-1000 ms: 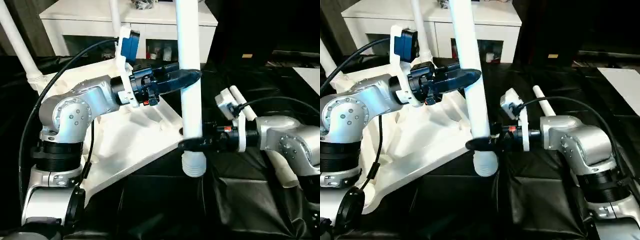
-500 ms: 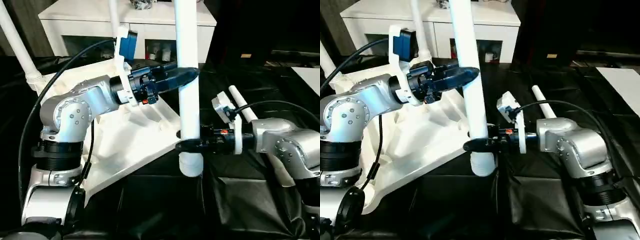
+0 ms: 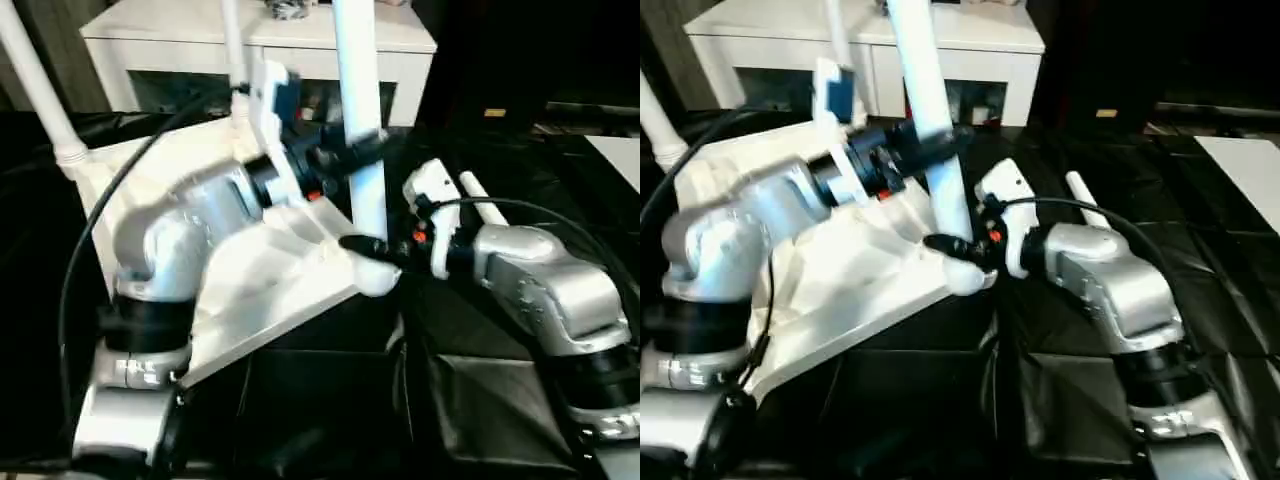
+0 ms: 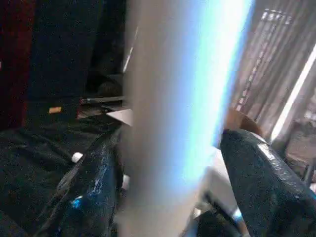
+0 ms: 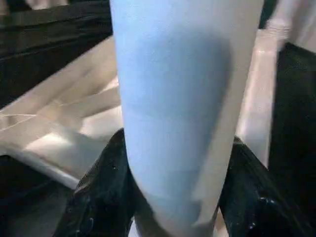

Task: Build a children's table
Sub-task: Pick table leg

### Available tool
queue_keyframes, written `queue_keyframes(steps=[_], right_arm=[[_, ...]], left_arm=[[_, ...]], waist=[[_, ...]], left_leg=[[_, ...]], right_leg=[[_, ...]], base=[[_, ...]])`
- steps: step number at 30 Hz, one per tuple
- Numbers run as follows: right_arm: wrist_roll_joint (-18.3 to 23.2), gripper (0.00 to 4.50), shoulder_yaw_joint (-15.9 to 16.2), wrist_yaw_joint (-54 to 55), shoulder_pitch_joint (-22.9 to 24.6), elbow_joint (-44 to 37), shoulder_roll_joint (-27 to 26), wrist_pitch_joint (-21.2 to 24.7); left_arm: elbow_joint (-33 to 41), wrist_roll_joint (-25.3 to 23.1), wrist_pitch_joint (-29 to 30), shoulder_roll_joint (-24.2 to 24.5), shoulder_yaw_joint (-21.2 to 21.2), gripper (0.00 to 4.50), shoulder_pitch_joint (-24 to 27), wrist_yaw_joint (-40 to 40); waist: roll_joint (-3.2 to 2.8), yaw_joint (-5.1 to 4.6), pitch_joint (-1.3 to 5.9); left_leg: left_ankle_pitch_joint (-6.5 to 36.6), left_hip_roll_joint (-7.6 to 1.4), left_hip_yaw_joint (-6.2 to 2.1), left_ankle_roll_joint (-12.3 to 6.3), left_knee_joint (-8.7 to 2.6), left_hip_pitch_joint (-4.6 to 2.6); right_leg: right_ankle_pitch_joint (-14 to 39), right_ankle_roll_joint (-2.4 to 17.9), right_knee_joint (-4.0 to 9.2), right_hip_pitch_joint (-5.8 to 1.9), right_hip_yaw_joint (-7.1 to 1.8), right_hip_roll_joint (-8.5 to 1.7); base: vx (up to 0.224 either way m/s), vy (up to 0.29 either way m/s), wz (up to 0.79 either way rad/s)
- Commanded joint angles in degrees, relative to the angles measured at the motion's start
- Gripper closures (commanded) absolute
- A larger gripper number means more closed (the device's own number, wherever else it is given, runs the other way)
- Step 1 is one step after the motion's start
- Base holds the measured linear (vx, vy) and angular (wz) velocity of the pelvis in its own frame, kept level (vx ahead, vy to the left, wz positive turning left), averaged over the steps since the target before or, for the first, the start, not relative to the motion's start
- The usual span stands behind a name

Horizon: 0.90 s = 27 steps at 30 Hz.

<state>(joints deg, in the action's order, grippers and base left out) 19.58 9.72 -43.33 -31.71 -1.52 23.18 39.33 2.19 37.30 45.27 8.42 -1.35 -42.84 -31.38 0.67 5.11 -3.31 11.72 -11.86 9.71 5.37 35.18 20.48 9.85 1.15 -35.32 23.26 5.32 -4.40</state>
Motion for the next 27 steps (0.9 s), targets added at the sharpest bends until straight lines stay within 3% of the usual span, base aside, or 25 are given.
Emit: queue_keyframes(steps=[1,6,11,19,20,21,27], right_arm=[[-1.1,2.64,0.6,0.9,-1.3,0.1,0.0,-1.1],[-1.7,2.64,0.1,2.5,-1.9,1.3,-0.8,-1.4],[-2.7,2.64,0.7,2.1,-1.8,1.8,-0.8,-1.9],[-1.9,2.64,0.4,0.4,-2.0,1.3,-0.9,-3.0],[-1.4,2.08,0.1,0.1,-2.1,1.2,-1.0,-3.0],[-0.3,1.94,-1.0,-0.1,-2.3,1.4,-1.3,-2.0],[4.2,1.61,-4.5,-3.6,-3.6,3.2,0.0,1.4]], left_arm=[[0.7,-1.0,0.0,-0.1,0.8,1.23,-0.3,1.8],[-2.1,-2.5,-0.4,-0.8,-2.5,1.57,-1.1,6.8],[-3.1,-0.9,0.3,-1.4,-5.1,1.99,-1.6,8.7],[-2.1,0.9,1.8,-1.3,-4.6,2.51,-1.8,7.0],[-2.1,1.0,2.1,-1.3,-4.6,2.65,-1.9,7.0],[-2.2,1.1,2.3,-1.3,-4.6,2.67,-2.1,7.1],[-3.2,1.2,3.6,-0.3,-4.0,2.74,-4.0,6.5]], waist=[[0.66,0.00,4.35],[0.80,-0.17,4.34],[0.68,-0.06,4.42],[0.75,-0.07,4.35],[0.74,-0.07,4.31],[0.90,-0.11,4.31],[0.83,0.01,4.42]], left_leg=[[2.8,-0.84,0.16,-1.30,-3.65,0.19],[3.1,-0.70,0.16,-1.27,-3.61,0.27],[2.6,-0.79,0.09,-1.46,-3.61,0.19],[2.7,-0.82,0.16,-2.10,-3.60,0.17],[3.1,-0.82,0.17,-2.01,-3.62,0.13],[3.2,-0.82,0.19,-2.00,-3.62,0.17],[2.2,-0.81,0.12,-2.49,-3.56,0.09]], right_leg=[[10.3,9.6,3.65,-3.90,-3.12,-3.24],[10.9,8.7,3.76,-3.92,-3.07,-3.10],[9.9,9.2,3.58,-3.87,-3.07,-3.18],[9.5,9.8,3.54,-3.84,-3.08,-3.21],[10.4,9.6,3.66,-3.80,-3.08,-3.23],[10.7,9.4,3.71,-3.84,-3.10,-3.24],[9.4,9.7,3.48,-3.82,-3.06,-3.13]], base=[[0.000,0.000,0.00],[0.000,0.000,0.00],[0.000,0.000,0.00],[0.000,0.000,0.00],[0.000,0.000,0.00],[0.000,0.000,0.00],[0.000,0.000,0.00]])
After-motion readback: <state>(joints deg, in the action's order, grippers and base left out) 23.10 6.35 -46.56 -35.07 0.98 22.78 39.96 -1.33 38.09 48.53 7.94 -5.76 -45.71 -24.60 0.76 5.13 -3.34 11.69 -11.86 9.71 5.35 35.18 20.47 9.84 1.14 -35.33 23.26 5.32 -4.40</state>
